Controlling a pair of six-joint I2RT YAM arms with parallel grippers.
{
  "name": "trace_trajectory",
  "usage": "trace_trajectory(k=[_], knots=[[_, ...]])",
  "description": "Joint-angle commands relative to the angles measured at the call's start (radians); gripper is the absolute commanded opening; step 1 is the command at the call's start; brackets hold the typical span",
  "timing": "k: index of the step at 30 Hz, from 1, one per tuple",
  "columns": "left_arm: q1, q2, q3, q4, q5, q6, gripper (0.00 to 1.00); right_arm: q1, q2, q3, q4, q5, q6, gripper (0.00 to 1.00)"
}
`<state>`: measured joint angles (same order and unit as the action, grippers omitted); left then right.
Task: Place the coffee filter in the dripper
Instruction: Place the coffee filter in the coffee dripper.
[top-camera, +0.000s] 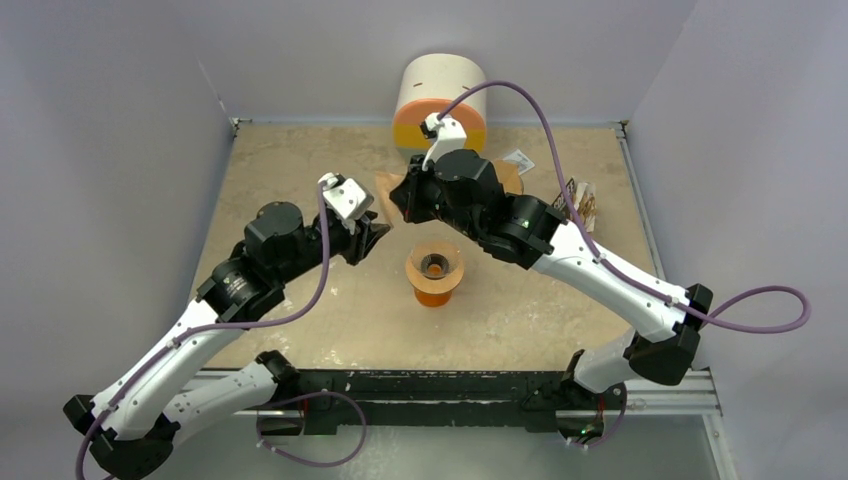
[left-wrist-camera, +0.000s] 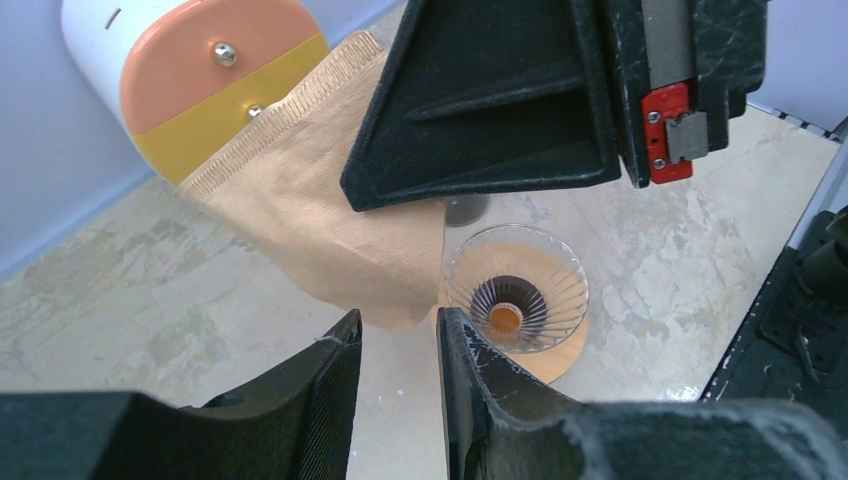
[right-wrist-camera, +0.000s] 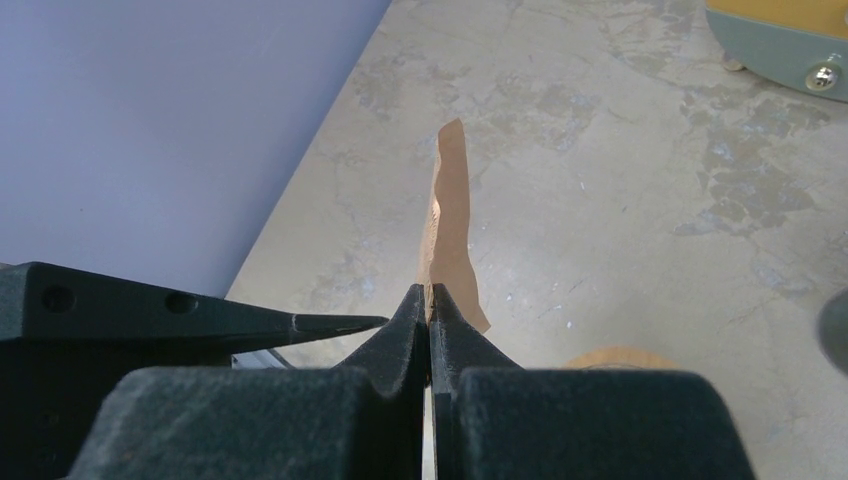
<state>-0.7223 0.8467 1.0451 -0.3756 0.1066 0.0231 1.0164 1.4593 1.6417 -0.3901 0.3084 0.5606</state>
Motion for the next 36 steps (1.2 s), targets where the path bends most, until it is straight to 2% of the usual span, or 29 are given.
trace_trajectory(k=[1, 10, 14, 19, 24, 31, 36], knots=[[-0.003, -0.017, -0.007, 0.022, -0.042, 0.028, 0.31, 0.007, -0.032, 0.012, 0.038, -0.017, 0.015, 0.00], [-0.003, -0.009, 0.014, -0.002, -0.049, 0.050, 0.31, 0.007, -0.070, -0.020, 0.061, -0.061, 0.009, 0.00], [-0.003, -0.038, 0.056, -0.088, -0.038, 0.078, 0.33, 0.006, -0.127, -0.079, 0.070, -0.135, -0.052, 0.00], [-0.003, -0.100, 0.059, -0.171, 0.009, 0.057, 0.40, 0.006, -0.223, -0.168, 0.075, -0.276, -0.225, 0.00], [-0.002, -0.138, 0.047, -0.221, 0.159, 0.000, 0.47, 0.007, -0.305, -0.221, -0.008, -0.409, -0.391, 0.00], [-0.003, -0.127, 0.079, -0.304, 0.416, -0.015, 0.61, 0.006, -0.325, -0.163, -0.284, -0.679, -0.620, 0.00], [-0.002, -0.139, 0.068, -0.264, 0.585, -0.069, 0.66, 0.006, -0.347, -0.172, -0.340, -0.848, -0.675, 0.00]])
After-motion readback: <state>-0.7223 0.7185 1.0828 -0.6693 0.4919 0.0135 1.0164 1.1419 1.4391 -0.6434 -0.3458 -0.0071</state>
